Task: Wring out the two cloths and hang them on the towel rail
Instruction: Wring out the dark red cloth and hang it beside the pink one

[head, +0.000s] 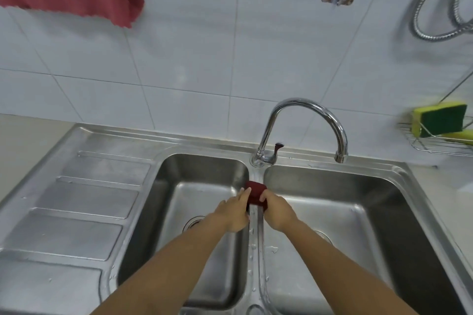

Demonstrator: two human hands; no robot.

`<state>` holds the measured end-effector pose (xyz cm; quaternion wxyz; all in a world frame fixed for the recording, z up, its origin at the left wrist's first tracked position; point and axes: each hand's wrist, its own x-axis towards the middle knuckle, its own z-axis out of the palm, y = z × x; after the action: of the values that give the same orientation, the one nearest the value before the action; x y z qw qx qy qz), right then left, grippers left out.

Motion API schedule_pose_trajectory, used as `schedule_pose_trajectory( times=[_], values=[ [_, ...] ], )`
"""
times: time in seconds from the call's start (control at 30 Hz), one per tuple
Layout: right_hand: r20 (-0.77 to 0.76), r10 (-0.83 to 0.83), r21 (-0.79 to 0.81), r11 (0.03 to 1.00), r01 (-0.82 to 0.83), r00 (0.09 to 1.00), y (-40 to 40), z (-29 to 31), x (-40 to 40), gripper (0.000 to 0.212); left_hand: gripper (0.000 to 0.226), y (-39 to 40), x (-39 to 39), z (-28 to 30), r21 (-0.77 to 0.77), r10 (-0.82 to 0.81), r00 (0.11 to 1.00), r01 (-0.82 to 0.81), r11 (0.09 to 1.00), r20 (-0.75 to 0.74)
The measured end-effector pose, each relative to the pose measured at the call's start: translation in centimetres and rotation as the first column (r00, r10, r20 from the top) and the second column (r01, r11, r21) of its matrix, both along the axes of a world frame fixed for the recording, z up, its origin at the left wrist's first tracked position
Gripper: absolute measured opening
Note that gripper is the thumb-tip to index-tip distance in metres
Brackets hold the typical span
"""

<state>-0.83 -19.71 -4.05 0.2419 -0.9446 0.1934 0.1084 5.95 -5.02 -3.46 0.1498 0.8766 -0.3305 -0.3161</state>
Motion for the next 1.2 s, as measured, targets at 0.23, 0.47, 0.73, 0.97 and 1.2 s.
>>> schedule_pose_trajectory(
  times=[0.23, 0.47, 0.73, 0.97, 1.2],
  values=[
    [0.057, -0.195, 0.235, 0.956, 0.177, 0.979, -0.5, -1.2, -0.2, 0.058, 0.071, -0.6, -0.3, -1.2, -0.167, 0.206, 0.978, -0.205, 0.964, -0.012],
    [0.06, -0.095, 0.028, 0.995, 0.093, 0.994, -0.2, -2.6, -2.7, 0.035, 0.043, -0.6, -1.3, -0.7, -0.11, 0.148, 0.978, -0.132, 0.985, 0.15],
    [0.205, -0.212, 0.288, 0.946, 0.148, 0.956, 1.2, 0.1, -4.1, 0.017, 0.02, -0.1, -1.8, 2.2, -0.087, 0.117, 0.977, -0.103, 0.991, 0.176],
    [0.034, -0.175, 0.806, 0.586, 0.076, 0.984, 2.1, 5.7, -3.5, 0.019, 0.018, 3.5, -0.2, 7.4, -0.319, 0.393, 0.906, -0.423, 0.848, -0.156],
    [0.065, 0.09, 0.852, 0.513, -0.102, 0.994, 7.3, 7.6, -2.6, 0.051, 0.035, 6.3, -1.6, 10.4, -0.417, 0.485, 0.719, -0.688, 0.594, -0.498]
  ],
)
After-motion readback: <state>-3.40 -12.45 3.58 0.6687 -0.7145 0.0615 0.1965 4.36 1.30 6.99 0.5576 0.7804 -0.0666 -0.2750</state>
